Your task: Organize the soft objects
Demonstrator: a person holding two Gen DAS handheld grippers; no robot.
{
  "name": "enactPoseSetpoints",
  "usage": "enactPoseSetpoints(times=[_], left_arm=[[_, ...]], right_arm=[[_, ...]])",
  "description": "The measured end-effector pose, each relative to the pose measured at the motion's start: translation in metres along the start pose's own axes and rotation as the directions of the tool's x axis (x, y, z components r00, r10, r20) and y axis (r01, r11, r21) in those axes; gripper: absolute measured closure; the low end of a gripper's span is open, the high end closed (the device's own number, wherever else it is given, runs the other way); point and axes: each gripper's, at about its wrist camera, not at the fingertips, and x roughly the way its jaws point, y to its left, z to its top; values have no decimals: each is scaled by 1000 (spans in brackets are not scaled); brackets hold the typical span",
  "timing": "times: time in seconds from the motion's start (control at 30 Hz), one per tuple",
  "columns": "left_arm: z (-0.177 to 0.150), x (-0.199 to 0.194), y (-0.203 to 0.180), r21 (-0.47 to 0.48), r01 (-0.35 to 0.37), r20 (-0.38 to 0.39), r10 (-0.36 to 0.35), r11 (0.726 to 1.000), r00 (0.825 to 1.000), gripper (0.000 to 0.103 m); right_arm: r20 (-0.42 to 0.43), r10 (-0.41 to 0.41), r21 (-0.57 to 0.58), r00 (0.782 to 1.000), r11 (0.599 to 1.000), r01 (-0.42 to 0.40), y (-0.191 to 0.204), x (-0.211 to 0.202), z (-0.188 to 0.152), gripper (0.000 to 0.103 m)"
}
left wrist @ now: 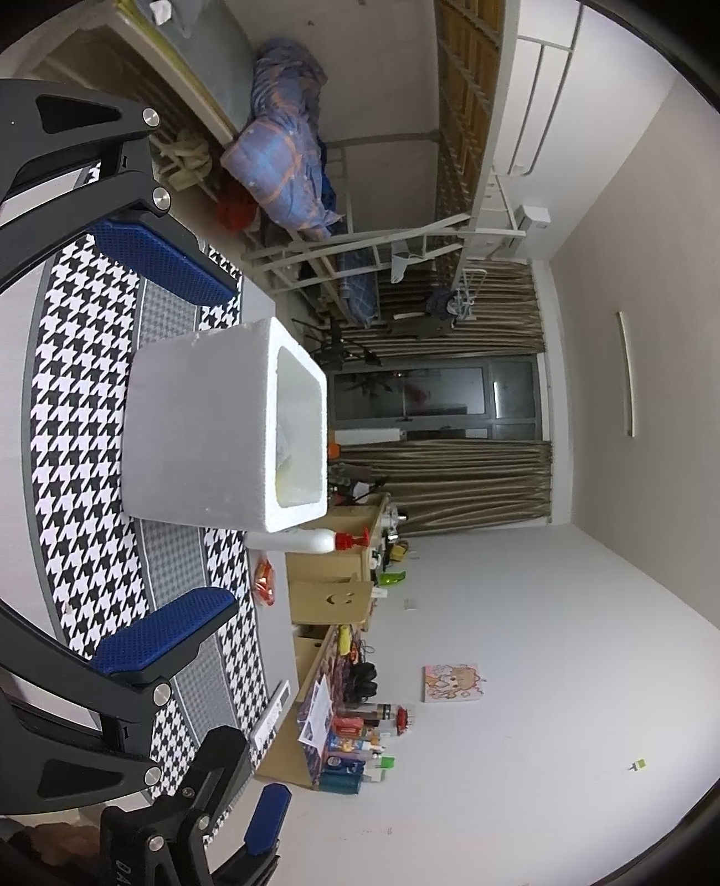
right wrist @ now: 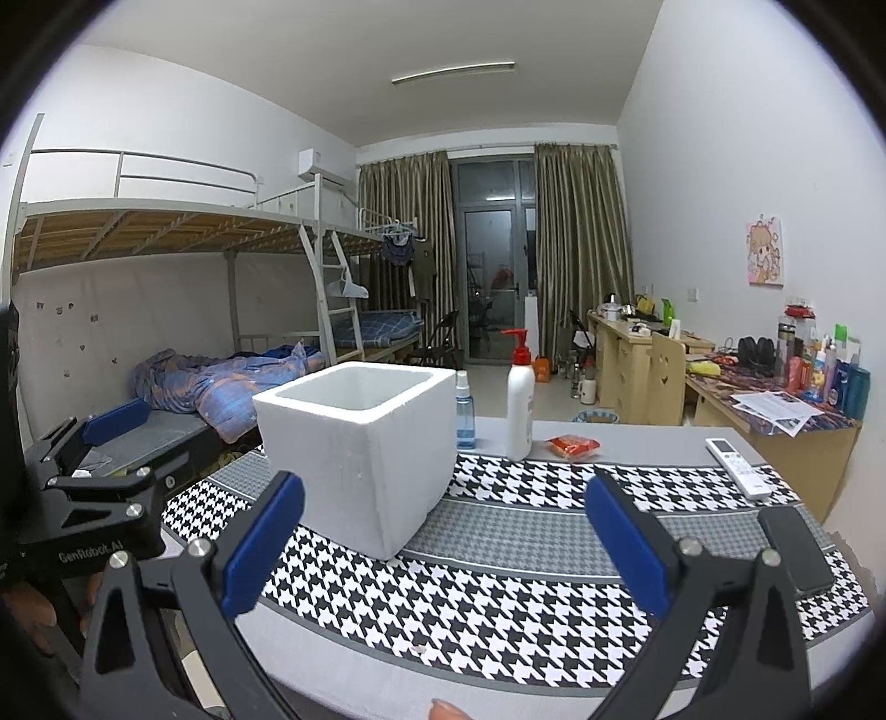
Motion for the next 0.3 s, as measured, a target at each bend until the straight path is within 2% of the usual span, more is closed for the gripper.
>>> enactPoseSetpoints(times=[0.3], left_arm=[[-2, 2, 2, -10, -7, -13, 7, 1000, 1000, 1]], right_arm=[[-14, 5, 3, 1000, 1000, -5, 1, 3, -3, 1]])
